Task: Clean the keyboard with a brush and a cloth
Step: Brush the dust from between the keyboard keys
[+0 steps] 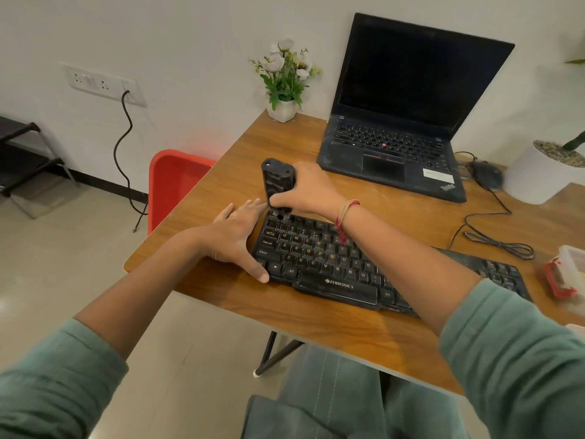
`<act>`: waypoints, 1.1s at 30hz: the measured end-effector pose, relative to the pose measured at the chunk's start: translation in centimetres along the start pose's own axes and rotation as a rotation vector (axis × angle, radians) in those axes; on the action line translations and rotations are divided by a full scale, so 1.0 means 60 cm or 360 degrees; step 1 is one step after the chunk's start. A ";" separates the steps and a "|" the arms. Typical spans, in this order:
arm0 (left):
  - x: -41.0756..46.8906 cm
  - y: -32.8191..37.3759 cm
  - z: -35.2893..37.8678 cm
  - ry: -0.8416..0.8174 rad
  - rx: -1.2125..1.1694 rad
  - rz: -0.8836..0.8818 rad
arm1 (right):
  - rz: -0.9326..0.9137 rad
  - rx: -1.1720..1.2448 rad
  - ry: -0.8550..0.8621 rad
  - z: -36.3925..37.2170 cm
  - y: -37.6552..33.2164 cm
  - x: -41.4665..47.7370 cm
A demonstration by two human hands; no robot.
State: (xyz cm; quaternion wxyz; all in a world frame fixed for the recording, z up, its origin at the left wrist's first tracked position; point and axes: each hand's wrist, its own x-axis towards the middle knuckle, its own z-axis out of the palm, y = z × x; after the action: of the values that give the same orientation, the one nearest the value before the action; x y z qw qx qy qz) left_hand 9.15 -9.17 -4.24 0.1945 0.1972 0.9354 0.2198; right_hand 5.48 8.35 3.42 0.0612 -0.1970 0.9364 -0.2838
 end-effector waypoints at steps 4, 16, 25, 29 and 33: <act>-0.004 0.006 -0.001 0.0027 0.0024 0.0020 | -0.0018 0.0144 -0.0408 0.013 -0.010 -0.012; -0.011 0.013 -0.007 -0.0105 0.0083 -0.0014 | -0.0088 0.0087 -0.0480 0.012 -0.024 -0.030; -0.010 0.011 -0.006 -0.0134 0.0080 -0.0025 | -0.0069 0.0197 -0.0575 0.009 -0.027 -0.048; 0.000 -0.001 -0.001 -0.0054 0.0081 -0.0020 | 0.0085 -0.0056 -0.0104 -0.030 0.008 -0.045; -0.001 -0.001 -0.002 -0.0117 0.0085 -0.0050 | 0.0216 0.0170 0.0140 -0.057 0.057 -0.063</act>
State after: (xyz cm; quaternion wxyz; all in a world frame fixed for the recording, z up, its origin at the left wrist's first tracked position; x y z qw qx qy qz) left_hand 9.12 -9.28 -4.14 0.2268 0.1954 0.9362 0.1843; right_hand 7.02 14.19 4.40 0.0496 -0.1169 0.9329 -0.3370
